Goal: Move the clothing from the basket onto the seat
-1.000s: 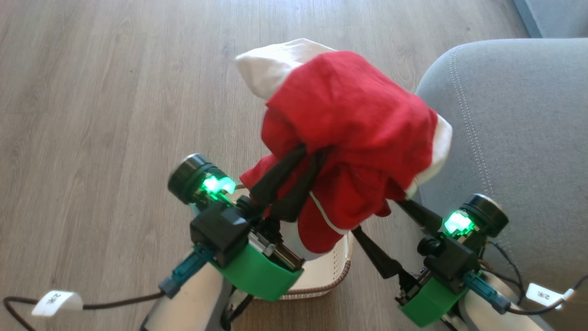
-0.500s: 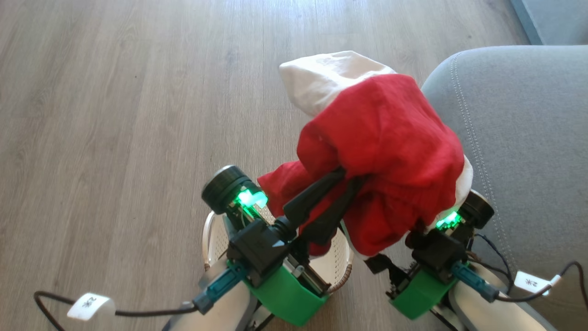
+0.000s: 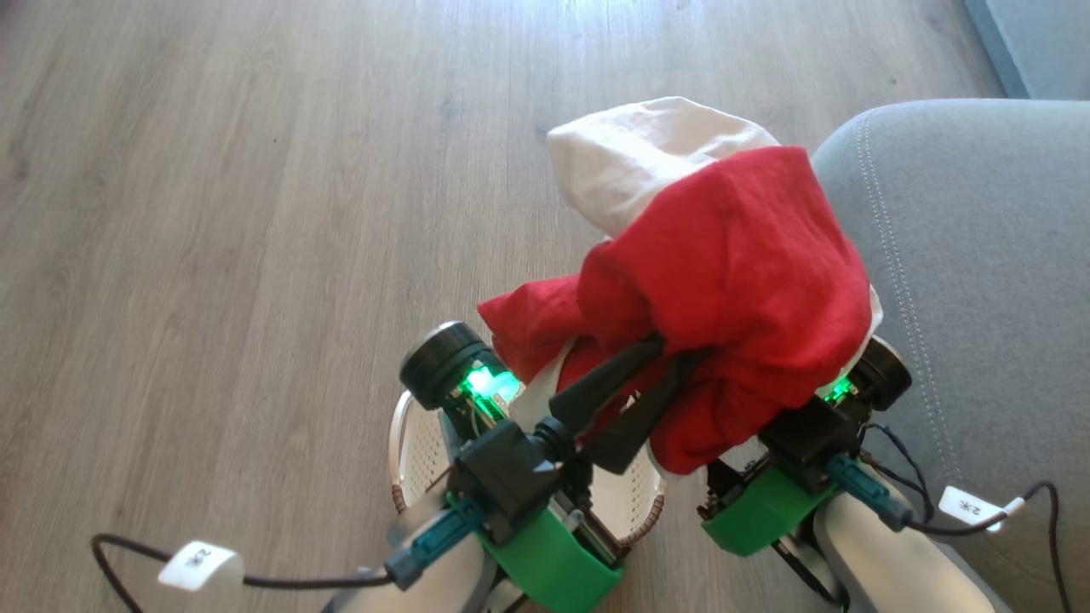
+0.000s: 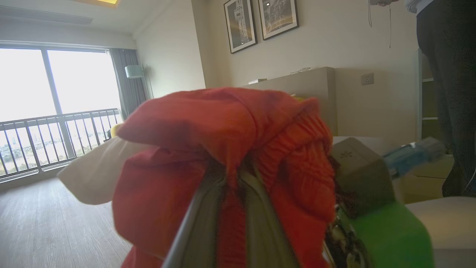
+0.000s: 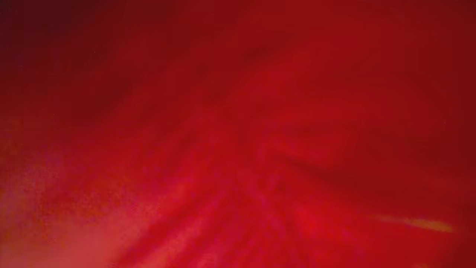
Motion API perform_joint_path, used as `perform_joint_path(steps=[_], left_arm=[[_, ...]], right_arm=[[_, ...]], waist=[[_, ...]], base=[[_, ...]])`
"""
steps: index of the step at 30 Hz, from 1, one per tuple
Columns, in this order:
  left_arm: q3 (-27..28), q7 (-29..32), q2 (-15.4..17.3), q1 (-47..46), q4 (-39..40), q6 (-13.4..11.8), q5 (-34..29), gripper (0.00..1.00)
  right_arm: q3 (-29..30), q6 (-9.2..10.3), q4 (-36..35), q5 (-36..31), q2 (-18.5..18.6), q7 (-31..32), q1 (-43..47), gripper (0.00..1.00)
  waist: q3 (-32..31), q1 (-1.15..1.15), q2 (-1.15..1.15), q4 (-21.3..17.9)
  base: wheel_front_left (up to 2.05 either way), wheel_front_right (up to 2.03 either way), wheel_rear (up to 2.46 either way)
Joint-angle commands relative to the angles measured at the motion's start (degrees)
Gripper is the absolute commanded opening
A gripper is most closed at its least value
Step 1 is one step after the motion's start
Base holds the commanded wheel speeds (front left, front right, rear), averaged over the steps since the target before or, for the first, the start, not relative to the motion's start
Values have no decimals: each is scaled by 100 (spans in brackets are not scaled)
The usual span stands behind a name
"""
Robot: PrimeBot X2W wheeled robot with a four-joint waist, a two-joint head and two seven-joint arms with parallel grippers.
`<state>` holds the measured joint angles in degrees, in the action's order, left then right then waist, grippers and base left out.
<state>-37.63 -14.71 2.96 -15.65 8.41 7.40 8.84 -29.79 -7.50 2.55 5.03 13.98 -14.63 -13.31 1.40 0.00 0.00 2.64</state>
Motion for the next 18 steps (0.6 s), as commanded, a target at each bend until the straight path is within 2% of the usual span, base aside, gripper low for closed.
perform_joint_path(steps=[1, 5, 6, 7, 18], left_arm=[[68, -29, -8, -248, 181, 8, 39, 0], [-30, -29, -8, -224, 109, 8, 28, 0], [-34, -29, -8, -217, 86, 8, 22, 0], [-35, -29, -8, -213, 68, 8, 18, 0], [42, -29, -8, -223, -51, 8, 35, 0]], right_arm=[[25, 1, -158, 5, -109, -37, -139, 100], [41, 1, -79, 66, -201, -37, -145, 100], [35, 1, -39, 89, -214, -37, -150, 34], [32, 1, -26, 101, -227, -37, -164, 0], [208, 1, -178, 172, -335, -37, -161, 0]], waist=[[-16, 0, 0, 34], [-39, 0, 0, 91], [-43, 0, 0, 100], [-45, 0, 0, 107], [25, 0, 0, 141]], base=[[0, 0, 0], [0, 0, 0], [0, 0, 0], [0, 0, 0], [0, 0, 0]])
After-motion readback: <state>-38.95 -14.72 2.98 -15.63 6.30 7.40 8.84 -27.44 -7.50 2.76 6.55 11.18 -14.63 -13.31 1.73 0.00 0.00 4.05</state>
